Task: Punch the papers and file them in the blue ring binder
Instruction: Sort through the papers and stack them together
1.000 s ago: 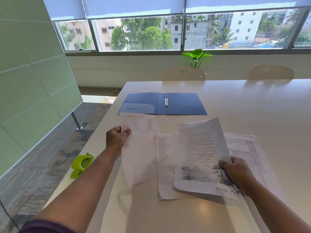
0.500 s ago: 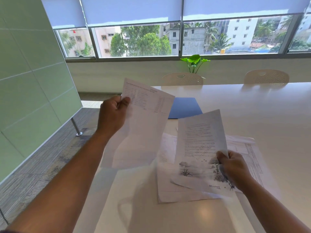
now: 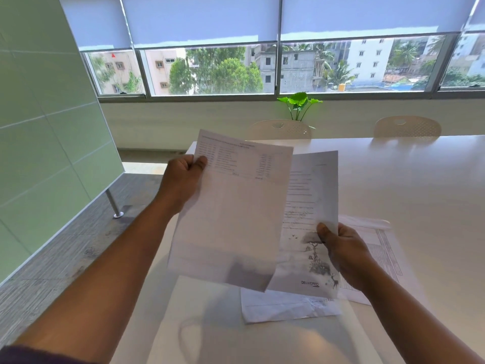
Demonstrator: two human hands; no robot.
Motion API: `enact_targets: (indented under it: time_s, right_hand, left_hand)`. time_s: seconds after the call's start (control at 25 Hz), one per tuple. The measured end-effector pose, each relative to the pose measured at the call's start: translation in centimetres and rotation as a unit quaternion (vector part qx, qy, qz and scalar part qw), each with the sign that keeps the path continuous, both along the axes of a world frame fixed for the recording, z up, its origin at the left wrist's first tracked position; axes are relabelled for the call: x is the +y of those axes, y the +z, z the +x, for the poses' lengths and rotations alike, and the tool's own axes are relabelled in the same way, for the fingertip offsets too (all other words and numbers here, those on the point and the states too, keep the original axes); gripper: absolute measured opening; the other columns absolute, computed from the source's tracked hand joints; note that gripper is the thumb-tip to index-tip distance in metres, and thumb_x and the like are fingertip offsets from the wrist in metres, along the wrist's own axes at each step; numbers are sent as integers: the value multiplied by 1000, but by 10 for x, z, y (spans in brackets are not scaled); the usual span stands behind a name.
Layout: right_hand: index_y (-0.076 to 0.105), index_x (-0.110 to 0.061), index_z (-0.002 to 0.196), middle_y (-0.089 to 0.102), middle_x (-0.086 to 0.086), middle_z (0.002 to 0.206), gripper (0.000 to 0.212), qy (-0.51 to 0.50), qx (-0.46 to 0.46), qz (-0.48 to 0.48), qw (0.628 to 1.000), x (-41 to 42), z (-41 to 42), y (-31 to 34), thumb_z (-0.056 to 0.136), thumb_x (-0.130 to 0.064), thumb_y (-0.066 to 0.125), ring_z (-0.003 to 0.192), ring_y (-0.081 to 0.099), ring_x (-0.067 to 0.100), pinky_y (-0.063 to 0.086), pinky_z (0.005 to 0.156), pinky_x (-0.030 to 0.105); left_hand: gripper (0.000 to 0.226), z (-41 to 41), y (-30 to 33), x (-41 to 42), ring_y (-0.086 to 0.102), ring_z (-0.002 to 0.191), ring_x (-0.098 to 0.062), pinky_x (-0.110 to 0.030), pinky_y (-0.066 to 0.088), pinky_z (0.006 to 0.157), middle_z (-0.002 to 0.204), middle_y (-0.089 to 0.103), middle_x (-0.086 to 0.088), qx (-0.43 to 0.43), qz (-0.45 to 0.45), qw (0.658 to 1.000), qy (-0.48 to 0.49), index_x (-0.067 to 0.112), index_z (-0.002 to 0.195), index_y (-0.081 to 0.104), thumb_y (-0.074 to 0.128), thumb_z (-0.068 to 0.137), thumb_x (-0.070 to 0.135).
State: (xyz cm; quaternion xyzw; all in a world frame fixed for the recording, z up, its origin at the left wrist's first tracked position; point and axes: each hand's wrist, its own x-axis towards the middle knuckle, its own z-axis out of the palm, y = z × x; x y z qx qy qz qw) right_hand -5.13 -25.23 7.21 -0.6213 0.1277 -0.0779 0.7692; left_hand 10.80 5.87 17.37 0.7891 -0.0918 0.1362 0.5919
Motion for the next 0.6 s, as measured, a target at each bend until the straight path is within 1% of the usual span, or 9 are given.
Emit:
enact_targets:
  time_s: [0.04, 0.08, 0.16, 0.32, 0.36, 0.4, 0.48, 0.52, 0.6]
  right_hand:
    - [65, -3, 122, 75, 25, 113, 27, 17, -7, 38, 999, 4, -1, 2, 105, -18, 52, 107, 71, 45, 55, 97, 61]
    - [64, -6, 125, 74, 25, 115, 29, 30, -14, 66, 997, 9, -4, 5, 104, -21, 52, 107, 71, 44, 57, 94, 60]
    - [63, -11, 130, 73, 23, 119, 35, 49, -26, 91, 994, 17, -6, 9, 102, -29, 51, 106, 72, 42, 59, 91, 57]
    - [62, -15, 130, 74, 12, 123, 40, 68, -69, 62, 993, 30, -9, 17, 101, -36, 43, 113, 72, 28, 59, 95, 43]
    - [62, -16, 129, 75, 9, 122, 39, 76, -72, 59, 993, 33, -10, 18, 103, -36, 40, 113, 72, 24, 61, 93, 39]
    - [63, -18, 128, 77, 5, 120, 38, 82, -70, 57, 992, 35, -9, 20, 105, -36, 38, 111, 73, 20, 62, 88, 34]
    - [64, -22, 123, 79, -5, 112, 36, 84, -56, 55, 993, 38, -8, 22, 108, -35, 34, 105, 74, 9, 60, 78, 21]
    - [64, -24, 122, 79, -9, 111, 35, 87, -52, 51, 994, 38, -7, 22, 108, -36, 33, 104, 73, 5, 59, 79, 18]
    - [64, -24, 124, 77, -8, 118, 37, 97, -54, 28, 993, 39, -6, 21, 108, -38, 34, 112, 71, 6, 58, 88, 19]
  left_hand:
    - [28, 1, -8, -3, 66, 69, -10, -33, 54, 70, 80, 76, 9, 22, -5, 1000, 1, 19, 83, 75, 61, 99, 37]
    - [29, -1, -15, -7, 67, 74, -15, -36, 55, 74, 84, 77, 6, 41, -13, 999, 3, 20, 83, 75, 60, 100, 38]
    - [29, -5, -26, -18, 66, 79, -20, -37, 54, 77, 84, 75, 5, 72, -38, 997, 8, 21, 82, 73, 59, 101, 38]
    - [23, -11, -32, -35, 70, 89, -22, -43, 59, 89, 92, 75, 4, 128, -108, 986, 5, 25, 88, 71, 58, 102, 38]
    - [22, -12, -32, -37, 70, 92, -24, -45, 59, 91, 95, 76, 3, 139, -128, 982, 2, 26, 91, 71, 57, 102, 38]
    - [21, -13, -33, -39, 71, 94, -25, -47, 58, 93, 98, 76, 0, 148, -147, 978, -7, 25, 94, 72, 56, 103, 37]
    - [21, -15, -33, -41, 71, 98, -27, -48, 58, 95, 104, 77, -4, 163, -172, 971, -35, 24, 98, 72, 55, 104, 34]
    - [22, -15, -36, -42, 71, 100, -28, -49, 58, 95, 105, 77, -5, 171, -177, 968, -45, 23, 99, 73, 55, 104, 34]
    - [21, -15, -40, -43, 71, 102, -31, -47, 59, 90, 103, 78, -7, 190, -202, 959, -59, 19, 99, 73, 58, 102, 33]
